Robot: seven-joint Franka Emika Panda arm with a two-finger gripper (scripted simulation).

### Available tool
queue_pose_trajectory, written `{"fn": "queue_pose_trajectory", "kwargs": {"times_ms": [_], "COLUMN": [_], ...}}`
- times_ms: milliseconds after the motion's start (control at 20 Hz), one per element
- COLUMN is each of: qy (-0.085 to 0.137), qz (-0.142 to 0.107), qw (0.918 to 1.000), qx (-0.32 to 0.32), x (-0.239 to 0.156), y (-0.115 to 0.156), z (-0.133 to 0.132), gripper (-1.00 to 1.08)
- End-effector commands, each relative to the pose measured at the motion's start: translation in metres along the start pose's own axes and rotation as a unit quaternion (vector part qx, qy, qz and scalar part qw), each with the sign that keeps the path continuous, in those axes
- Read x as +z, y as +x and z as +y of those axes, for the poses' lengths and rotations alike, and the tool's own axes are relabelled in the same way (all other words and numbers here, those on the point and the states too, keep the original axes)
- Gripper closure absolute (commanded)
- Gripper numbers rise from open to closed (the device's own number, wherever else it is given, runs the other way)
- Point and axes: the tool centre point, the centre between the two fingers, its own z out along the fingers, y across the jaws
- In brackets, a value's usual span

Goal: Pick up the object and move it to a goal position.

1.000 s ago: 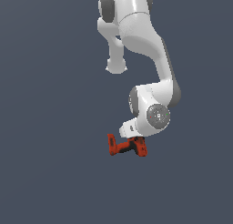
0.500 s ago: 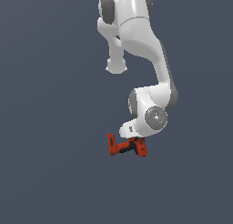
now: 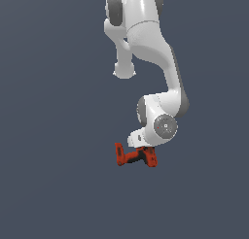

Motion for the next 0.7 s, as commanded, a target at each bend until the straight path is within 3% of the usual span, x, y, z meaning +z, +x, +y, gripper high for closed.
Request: {"fn": "queue_pose_trajectory", "kwargs": {"times_ms": [0,650], "qy": [0.000,0.000], "qz": [0.000,0.000], "qw": [1.0000,1.0000], "qx": [0.000,0.000], "x": [0.001,-0.011], "y": [0.000,-0.013], "z": [0.000,0.007], "gripper": [1.08,1.08]}}
